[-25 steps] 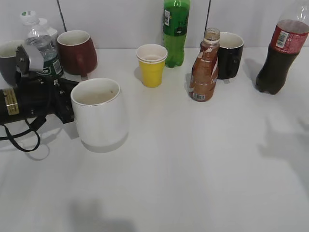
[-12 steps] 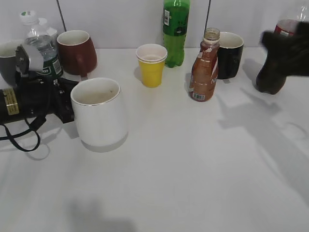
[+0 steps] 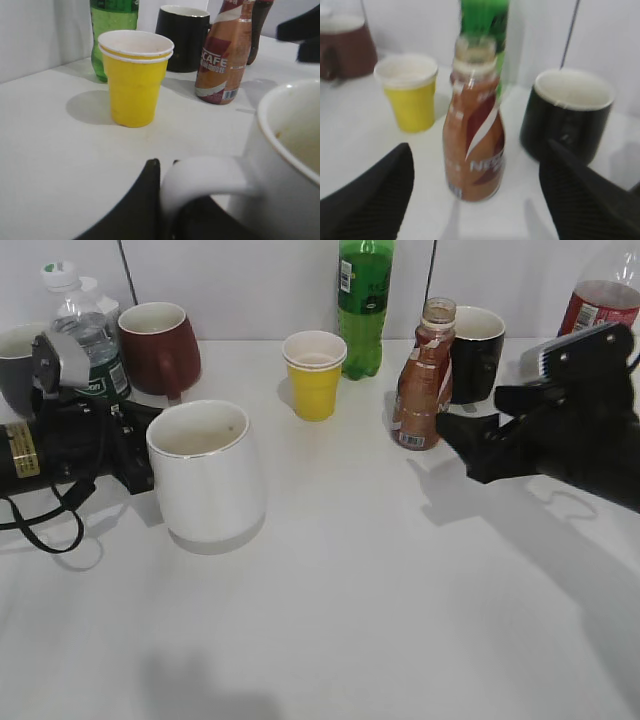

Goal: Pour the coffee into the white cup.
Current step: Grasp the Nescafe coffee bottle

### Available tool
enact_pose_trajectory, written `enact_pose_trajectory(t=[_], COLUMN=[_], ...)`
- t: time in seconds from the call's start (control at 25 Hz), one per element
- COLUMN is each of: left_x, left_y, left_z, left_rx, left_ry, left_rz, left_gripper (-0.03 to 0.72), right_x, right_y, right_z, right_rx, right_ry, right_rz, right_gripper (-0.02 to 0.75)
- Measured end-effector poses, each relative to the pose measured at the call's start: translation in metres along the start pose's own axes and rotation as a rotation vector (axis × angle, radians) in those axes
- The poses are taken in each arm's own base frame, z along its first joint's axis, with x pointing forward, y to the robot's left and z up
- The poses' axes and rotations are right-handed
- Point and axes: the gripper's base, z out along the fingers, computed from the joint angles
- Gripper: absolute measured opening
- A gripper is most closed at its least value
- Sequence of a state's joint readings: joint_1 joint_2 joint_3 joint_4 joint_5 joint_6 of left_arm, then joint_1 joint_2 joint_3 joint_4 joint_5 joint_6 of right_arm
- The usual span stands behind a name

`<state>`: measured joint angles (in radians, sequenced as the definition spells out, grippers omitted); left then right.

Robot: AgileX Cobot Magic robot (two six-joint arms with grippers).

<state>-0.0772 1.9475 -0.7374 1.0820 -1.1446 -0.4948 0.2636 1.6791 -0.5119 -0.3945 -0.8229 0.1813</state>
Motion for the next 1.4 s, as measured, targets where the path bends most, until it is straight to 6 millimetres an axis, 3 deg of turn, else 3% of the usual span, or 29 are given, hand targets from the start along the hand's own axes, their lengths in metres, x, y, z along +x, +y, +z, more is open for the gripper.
enact_pose_trajectory(t=[0.2, 0.76, 0.88, 1.08, 1.4], left_x=[0.0, 0.0, 0.0, 0.0, 0.0], left_y=[0.0, 0.0, 0.0, 0.0, 0.0], left_z=[0.0, 0.0, 0.0, 0.0, 0.0], left_rx=[0.0, 0.0, 0.0, -0.001, -0.001], left_ry=[0.0, 0.001, 0.001, 0.001, 0.001], left_rz=[0.0, 0.0, 0.0, 0.0, 0.0], left_gripper=[0.038, 0.038, 0.038, 0.038, 0.038], right_x=[0.012, 0.015, 0.017, 0.018, 0.018], right_y=[-0.005, -0.019, -0.019, -0.018, -0.018], right_z=[0.028, 0.094, 0.101, 0.102, 0.102], right_rx=[-0.026, -0.079, -0.095, -0.106, -0.109], right_ry=[0.04, -0.007, -0.024, -0.03, -0.038], right_rz=[-0.008, -0.009, 0.0, 0.003, 0.006], right_gripper=[0.655, 0.653, 0.633, 0.533, 0.531])
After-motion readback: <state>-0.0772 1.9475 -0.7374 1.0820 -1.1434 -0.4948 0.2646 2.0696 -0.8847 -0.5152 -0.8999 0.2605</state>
